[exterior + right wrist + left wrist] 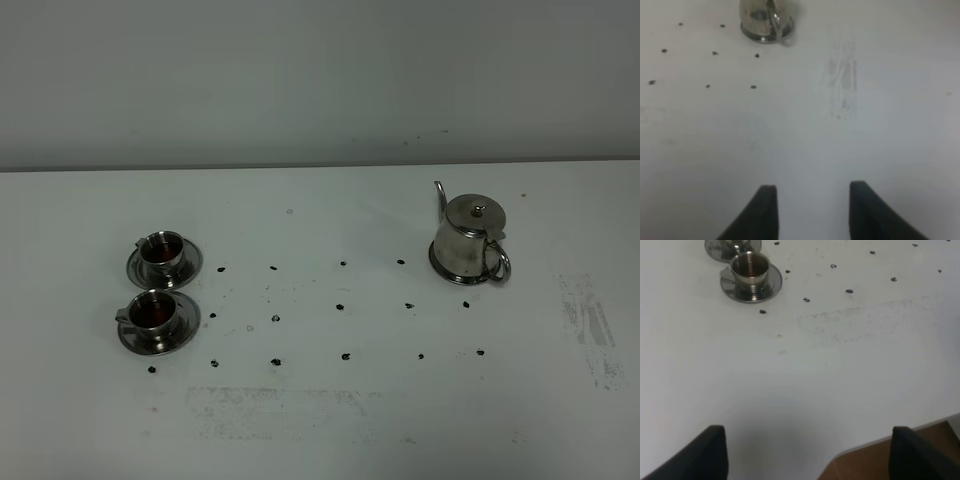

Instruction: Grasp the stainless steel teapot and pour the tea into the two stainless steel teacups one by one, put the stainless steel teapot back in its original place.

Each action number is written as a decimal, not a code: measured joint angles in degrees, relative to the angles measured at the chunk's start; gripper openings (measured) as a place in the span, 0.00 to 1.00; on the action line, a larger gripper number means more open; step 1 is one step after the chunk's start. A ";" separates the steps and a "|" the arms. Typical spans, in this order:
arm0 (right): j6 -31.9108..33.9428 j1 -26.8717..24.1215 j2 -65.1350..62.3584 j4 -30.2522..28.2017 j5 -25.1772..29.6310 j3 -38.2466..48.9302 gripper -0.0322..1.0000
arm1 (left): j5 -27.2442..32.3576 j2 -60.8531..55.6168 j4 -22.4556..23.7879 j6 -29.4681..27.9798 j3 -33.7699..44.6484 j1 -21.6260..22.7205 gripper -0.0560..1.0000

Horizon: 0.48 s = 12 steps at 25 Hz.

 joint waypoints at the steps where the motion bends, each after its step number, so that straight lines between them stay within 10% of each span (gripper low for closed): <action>1: 0.02 0.00 0.00 0.14 0.00 0.00 0.36 | 0.00 0.00 0.00 0.00 0.00 0.00 0.66; 12: 0.17 0.00 0.00 0.76 0.00 0.00 0.36 | 0.00 0.00 0.00 -0.05 0.00 0.00 0.66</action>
